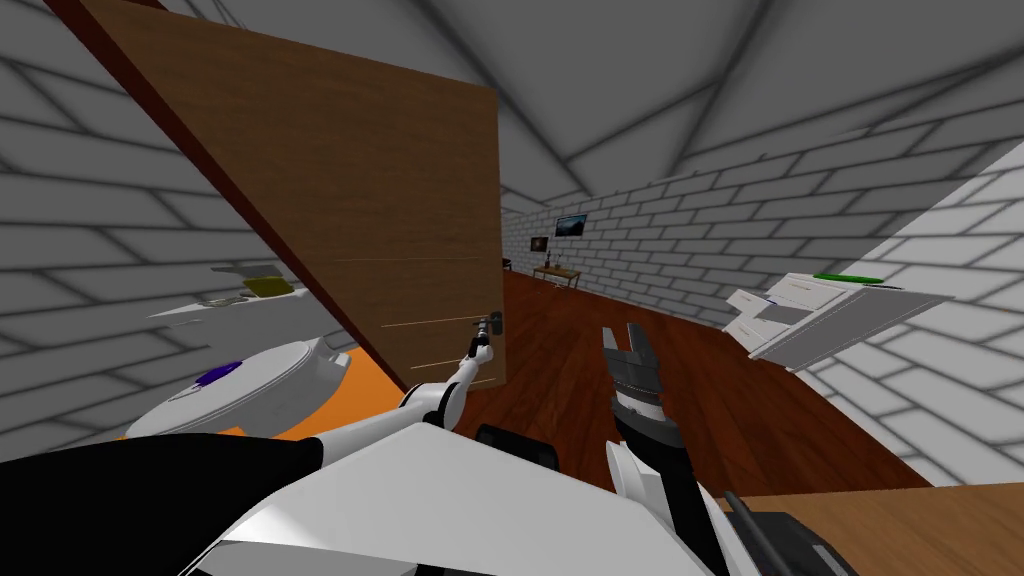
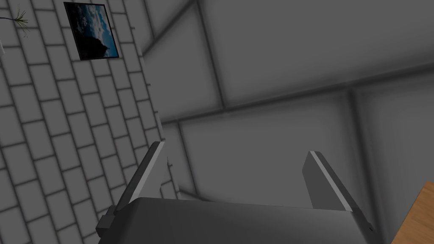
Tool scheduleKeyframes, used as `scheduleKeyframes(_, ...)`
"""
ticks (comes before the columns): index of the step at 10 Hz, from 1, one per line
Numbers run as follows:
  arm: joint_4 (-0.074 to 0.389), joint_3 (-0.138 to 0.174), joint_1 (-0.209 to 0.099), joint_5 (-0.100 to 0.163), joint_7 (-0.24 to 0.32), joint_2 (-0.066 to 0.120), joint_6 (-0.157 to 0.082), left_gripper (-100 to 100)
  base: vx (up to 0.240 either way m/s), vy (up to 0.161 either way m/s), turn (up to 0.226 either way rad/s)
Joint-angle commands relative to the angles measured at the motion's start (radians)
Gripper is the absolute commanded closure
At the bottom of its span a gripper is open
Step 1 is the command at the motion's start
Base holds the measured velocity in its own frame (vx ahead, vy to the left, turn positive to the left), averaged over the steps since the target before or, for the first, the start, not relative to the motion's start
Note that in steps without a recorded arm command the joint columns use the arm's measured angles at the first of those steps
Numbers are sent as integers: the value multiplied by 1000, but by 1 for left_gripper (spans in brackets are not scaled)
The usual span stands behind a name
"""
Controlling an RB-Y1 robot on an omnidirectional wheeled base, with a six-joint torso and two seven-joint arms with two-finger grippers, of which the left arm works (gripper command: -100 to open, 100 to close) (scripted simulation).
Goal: Push the door open
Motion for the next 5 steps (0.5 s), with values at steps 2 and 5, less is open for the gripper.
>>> scheduleKeyframes(2, 5, 8, -5, 17, -17, -6, -9, 100, 81, -54, 40)
scheduleKeyframes(5, 21, 30, -7, 30, -40, 21, -20, 100, 106, 27, -4)
